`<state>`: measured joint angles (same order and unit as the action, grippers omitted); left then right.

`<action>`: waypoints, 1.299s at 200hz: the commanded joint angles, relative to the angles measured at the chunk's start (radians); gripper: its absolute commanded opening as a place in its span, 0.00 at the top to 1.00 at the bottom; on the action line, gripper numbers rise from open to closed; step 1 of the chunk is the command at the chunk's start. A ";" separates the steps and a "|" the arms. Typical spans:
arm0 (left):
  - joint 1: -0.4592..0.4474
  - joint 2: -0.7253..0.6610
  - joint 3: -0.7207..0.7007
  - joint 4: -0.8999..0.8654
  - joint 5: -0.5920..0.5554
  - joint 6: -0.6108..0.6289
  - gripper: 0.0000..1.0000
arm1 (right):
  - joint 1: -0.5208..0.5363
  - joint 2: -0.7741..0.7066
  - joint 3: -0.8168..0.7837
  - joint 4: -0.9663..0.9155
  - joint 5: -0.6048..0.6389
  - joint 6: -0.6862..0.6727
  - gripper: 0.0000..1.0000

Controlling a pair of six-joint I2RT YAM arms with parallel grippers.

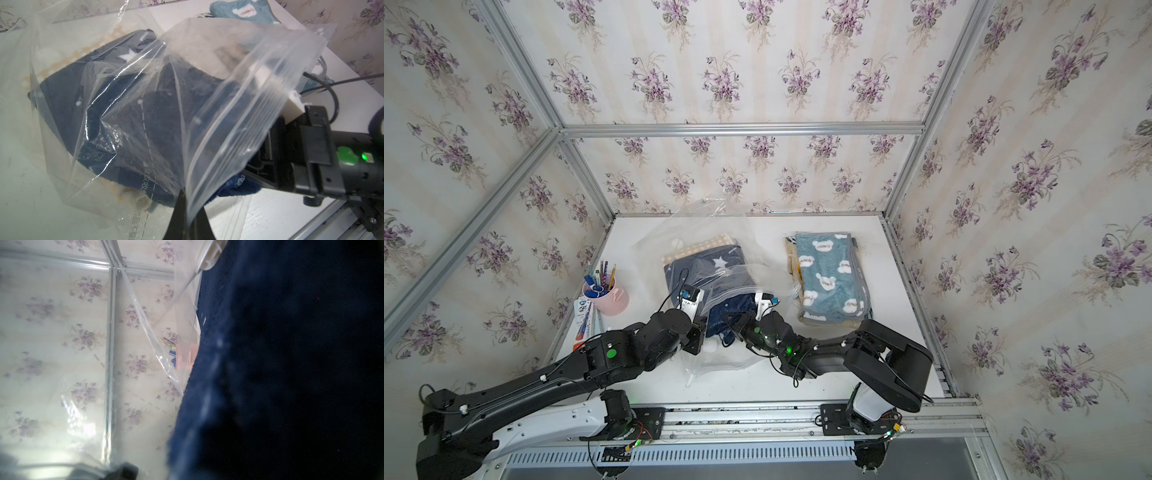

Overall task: Take the blanket out of the vacuum bag
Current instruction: Take out the blanket from the vacuum bag.

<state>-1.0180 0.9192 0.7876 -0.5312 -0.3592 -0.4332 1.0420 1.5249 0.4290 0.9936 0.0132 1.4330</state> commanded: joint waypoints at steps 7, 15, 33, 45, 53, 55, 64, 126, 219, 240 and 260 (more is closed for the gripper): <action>0.001 -0.012 -0.007 0.027 -0.027 -0.023 0.94 | 0.013 -0.068 -0.068 0.035 0.072 -0.068 1.00; 0.002 -0.011 -0.007 0.027 -0.030 -0.027 0.94 | 0.013 -0.093 -0.084 0.041 0.074 -0.084 1.00; 0.001 -0.005 -0.005 0.024 -0.030 -0.033 0.94 | 0.018 -0.163 -0.094 -0.022 0.083 -0.123 1.00; 0.002 -0.001 0.001 0.022 -0.032 -0.036 0.94 | 0.024 -0.218 -0.101 -0.061 0.102 -0.149 1.00; 0.002 0.002 0.005 0.020 -0.035 -0.036 0.94 | 0.026 -0.255 -0.103 -0.093 0.111 -0.161 1.00; 0.002 0.004 0.005 0.019 -0.036 -0.036 0.94 | 0.026 -0.264 -0.104 -0.101 0.113 -0.164 1.00; 0.001 0.006 0.008 0.020 -0.039 -0.038 0.94 | 0.029 -0.303 -0.102 -0.134 0.119 -0.180 1.00; 0.001 0.056 0.023 0.031 -0.055 -0.061 0.94 | 0.032 -0.486 -0.090 -0.271 0.103 -0.231 1.00; 0.001 0.064 -0.007 0.056 -0.073 -0.099 0.94 | 0.053 -0.641 0.000 -0.408 0.077 -0.314 1.00; 0.001 0.066 -0.013 0.060 -0.075 -0.109 0.93 | 0.053 -0.657 0.056 -0.447 0.069 -0.348 1.00; 0.002 0.070 -0.007 0.056 -0.081 -0.115 0.93 | 0.053 -0.657 0.101 -0.456 0.050 -0.367 1.00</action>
<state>-1.0180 0.9855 0.7765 -0.4927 -0.4114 -0.5316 1.0935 0.8742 0.4881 0.5457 0.0887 1.1210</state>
